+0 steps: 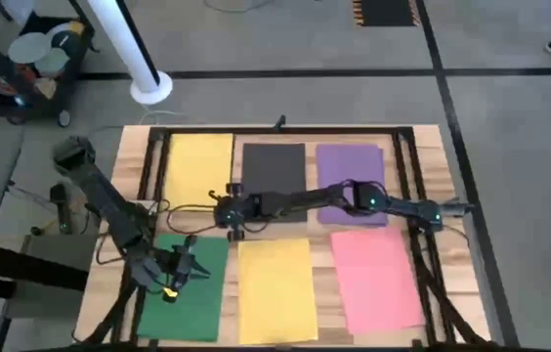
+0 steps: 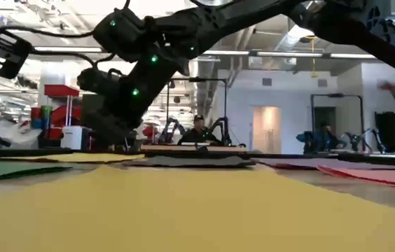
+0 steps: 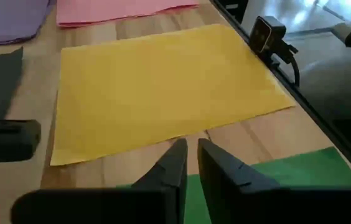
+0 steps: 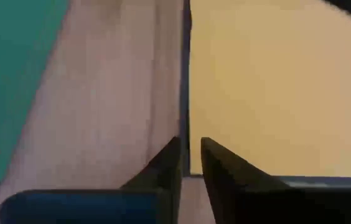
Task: Organize paper
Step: Put the yellow paper on top of the other yellow paper in the bottom center of the table
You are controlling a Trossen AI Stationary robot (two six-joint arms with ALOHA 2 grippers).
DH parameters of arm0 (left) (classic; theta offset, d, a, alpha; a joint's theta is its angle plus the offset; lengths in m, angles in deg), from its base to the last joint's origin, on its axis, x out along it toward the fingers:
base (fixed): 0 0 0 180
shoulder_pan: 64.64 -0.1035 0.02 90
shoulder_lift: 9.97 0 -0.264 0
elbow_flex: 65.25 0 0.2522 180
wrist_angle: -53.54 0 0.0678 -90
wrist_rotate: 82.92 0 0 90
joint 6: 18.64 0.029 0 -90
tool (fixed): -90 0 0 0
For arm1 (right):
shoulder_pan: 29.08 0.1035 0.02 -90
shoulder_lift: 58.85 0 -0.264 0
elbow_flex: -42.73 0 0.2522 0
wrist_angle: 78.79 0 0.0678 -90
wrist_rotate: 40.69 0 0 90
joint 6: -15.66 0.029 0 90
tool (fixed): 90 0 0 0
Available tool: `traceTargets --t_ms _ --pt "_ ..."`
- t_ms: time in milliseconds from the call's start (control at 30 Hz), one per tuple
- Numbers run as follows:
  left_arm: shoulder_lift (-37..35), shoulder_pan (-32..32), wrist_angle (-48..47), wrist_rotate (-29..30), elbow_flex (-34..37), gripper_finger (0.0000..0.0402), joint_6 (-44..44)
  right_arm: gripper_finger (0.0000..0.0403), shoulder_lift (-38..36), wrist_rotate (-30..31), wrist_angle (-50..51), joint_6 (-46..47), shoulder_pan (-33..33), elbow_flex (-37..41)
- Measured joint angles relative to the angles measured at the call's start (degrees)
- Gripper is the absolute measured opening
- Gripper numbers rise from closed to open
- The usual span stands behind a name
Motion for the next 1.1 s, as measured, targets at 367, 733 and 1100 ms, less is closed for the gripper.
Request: traceTargets --t_ms 367,733,1100 --pt "0.0 0.0 -0.2 0.0 0.0 0.0036 0.0 0.0059 0.0 -0.7 0.6 0.0 -0.9 0.0" --pt "0.0 0.0 -0.8 0.0 0.0 0.0036 0.0 0.0059 0.0 -2.0 0.6 1.0 -0.9 0.0" --pt "0.0 0.0 -0.9 0.1 0.0 0.0036 0.1 0.0088 0.0 -2.3 1.9 2.9 -1.4 0.0"
